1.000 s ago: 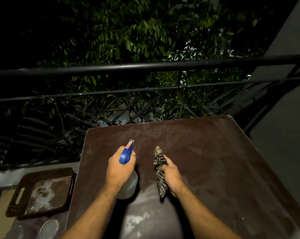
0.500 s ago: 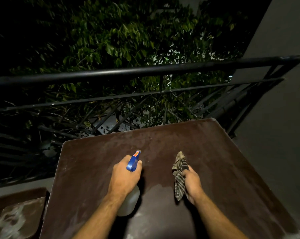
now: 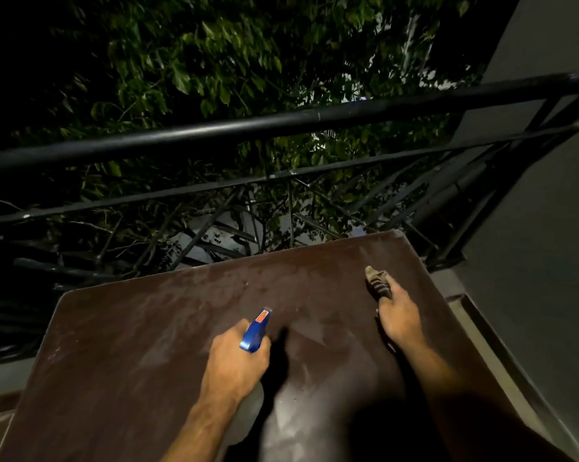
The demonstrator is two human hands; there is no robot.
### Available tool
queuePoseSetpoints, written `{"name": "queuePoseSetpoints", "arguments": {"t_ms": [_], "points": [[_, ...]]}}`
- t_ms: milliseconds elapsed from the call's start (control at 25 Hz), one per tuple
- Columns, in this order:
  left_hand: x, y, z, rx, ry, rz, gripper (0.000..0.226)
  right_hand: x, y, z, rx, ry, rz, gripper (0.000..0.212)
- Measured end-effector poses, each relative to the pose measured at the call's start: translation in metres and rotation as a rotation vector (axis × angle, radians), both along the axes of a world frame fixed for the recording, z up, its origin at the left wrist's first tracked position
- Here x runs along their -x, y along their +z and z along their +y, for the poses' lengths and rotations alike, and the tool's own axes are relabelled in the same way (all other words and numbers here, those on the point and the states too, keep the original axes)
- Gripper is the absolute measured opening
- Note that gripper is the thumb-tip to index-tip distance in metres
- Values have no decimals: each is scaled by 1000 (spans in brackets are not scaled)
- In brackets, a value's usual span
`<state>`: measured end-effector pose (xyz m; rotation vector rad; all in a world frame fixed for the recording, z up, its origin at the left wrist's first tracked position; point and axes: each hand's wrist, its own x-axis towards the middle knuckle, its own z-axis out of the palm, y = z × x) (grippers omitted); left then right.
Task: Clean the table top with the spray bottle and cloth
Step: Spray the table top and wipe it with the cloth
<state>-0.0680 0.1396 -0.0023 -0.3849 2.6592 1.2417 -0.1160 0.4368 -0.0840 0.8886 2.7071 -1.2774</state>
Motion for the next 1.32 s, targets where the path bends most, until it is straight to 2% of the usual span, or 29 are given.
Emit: {"name": "queuePoseSetpoints", "arguments": {"t_ms": [160,320,400,480,600,680,760,840,880,920,960,1000,1040,1080,1120,1200,1320], "points": [[11,-3,24,21,17,4,26,31,-29,27,-142,157,12,61],[15,-9,35,-26,11,-16,27,44,-60,33,-475,235,-114,61],[15,-14,40,-46,37,-3,27,45,-66,11,-542,273,-112,58],[17,-17,46,-48,70,-5,28,38,-68,-26,-583,457,24,55],[25,-16,56,0,44,-10,27,21,-70,-73,-593,913,160,57],[25,-11,62,22,29,-2,27,21,-71,-71,-616,1063,212,53],[21,-5,66,46,32,-11,29,40,-73,-44,-612,927,212,52],[24,-29,58,126,26,-106,27,69,-73,-2,-570,642,112,53],[25,-83,36,153,29,-154,41,83,-71,21,-552,515,49,54],[24,-122,17,134,74,-149,65,94,-68,39,-538,423,-3,55],[25,-145,10,135,122,-149,78,102,-66,52,-533,360,-24,56],[27,-145,9,134,162,-167,77,105,-67,57,-535,326,-28,56],[28,-125,16,131,152,-194,62,105,-68,57,-540,319,-28,55],[27,-88,31,176,106,-191,31,101,-69,52,-552,329,-25,54],[28,-41,53,225,83,-154,21,94,-72,45,-561,347,-16,53],[39,-13,70,256,9,-154,35,73,-72,26,-564,393,24,53],[59,-17,79,215,-46,-166,23,39,-71,1,-533,564,123,53]]}}
